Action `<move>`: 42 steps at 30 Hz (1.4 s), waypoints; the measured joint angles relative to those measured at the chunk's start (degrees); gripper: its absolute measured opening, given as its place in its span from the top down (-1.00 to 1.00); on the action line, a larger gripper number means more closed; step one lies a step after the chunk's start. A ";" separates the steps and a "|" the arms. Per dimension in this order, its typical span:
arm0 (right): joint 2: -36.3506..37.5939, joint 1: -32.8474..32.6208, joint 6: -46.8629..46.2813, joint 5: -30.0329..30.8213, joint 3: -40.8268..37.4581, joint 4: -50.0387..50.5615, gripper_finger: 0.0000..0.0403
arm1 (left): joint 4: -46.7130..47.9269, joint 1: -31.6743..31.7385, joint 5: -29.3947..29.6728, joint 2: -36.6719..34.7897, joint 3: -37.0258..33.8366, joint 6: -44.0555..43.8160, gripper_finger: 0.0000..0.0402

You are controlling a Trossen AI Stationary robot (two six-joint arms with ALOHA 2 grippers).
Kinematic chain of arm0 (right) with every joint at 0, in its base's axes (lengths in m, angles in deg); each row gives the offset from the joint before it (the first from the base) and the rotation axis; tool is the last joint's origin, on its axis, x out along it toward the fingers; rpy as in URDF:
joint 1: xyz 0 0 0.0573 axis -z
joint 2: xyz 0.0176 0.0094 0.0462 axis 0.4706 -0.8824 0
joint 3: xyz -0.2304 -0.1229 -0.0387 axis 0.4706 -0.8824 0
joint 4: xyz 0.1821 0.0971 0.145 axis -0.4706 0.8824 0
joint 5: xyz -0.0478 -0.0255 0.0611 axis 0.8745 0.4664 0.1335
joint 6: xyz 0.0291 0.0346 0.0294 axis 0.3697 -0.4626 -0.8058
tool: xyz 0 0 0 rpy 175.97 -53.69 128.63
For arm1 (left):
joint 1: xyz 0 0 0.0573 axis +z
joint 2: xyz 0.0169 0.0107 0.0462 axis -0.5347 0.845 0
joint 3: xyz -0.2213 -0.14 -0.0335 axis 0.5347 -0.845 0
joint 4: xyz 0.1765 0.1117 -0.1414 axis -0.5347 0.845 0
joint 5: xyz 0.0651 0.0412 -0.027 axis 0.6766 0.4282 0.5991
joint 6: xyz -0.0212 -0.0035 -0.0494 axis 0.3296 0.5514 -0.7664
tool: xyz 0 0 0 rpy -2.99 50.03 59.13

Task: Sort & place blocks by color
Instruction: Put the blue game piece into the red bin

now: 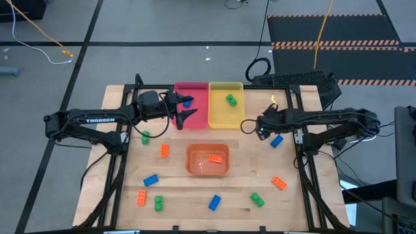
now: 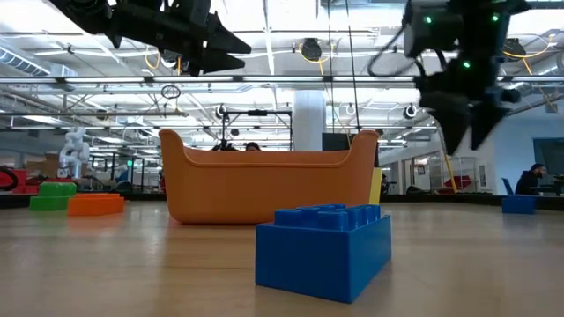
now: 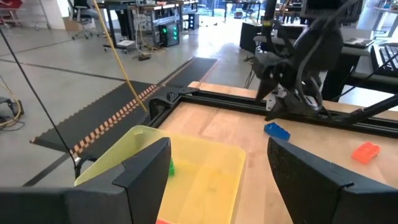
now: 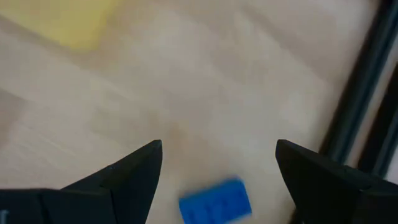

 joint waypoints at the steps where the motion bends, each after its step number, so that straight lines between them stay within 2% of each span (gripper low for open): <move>1: -0.01 0.00 -1.15 -1.13 -1.05 0.21 -0.53 | 0.09 0.00 0.00 0.00 0.00 0.00 -0.35; 7: -0.02 -0.02 -6.80 -10.08 -8.11 -0.12 -0.53 | 1.17 -0.37 0.01 0.00 0.00 -0.15 -0.35; 10: -0.02 -0.02 -8.16 -12.21 -10.71 -0.02 -0.53 | 1.32 -0.44 0.00 0.00 0.00 -0.13 -0.35; 20: -0.10 -0.01 -7.68 -13.98 -12.78 -6.73 -0.53 | 1.25 -0.44 0.02 0.00 0.00 0.07 -0.35; 23: -0.02 -0.02 -6.49 -14.99 -13.32 -9.54 -0.53 | 1.23 -0.44 0.02 0.00 0.00 0.04 -0.35; 28: 0.04 -0.02 -3.68 -14.64 -15.50 -23.31 -0.53 | 1.25 -0.44 0.02 0.00 0.00 0.00 -0.35; 31: -0.13 -0.04 -1.85 -13.43 -15.88 -28.04 -0.53 | 1.25 -0.44 0.02 0.00 0.00 -0.02 -0.35; 37: 0.28 -0.04 2.57 -13.47 -15.88 -29.53 -0.53 | 1.29 -0.44 0.04 0.00 0.00 -0.02 -0.35; 42: 1.34 -0.44 14.06 -15.01 -15.84 -29.63 -0.49 | 1.50 -0.44 0.04 0.00 0.00 0.07 -0.35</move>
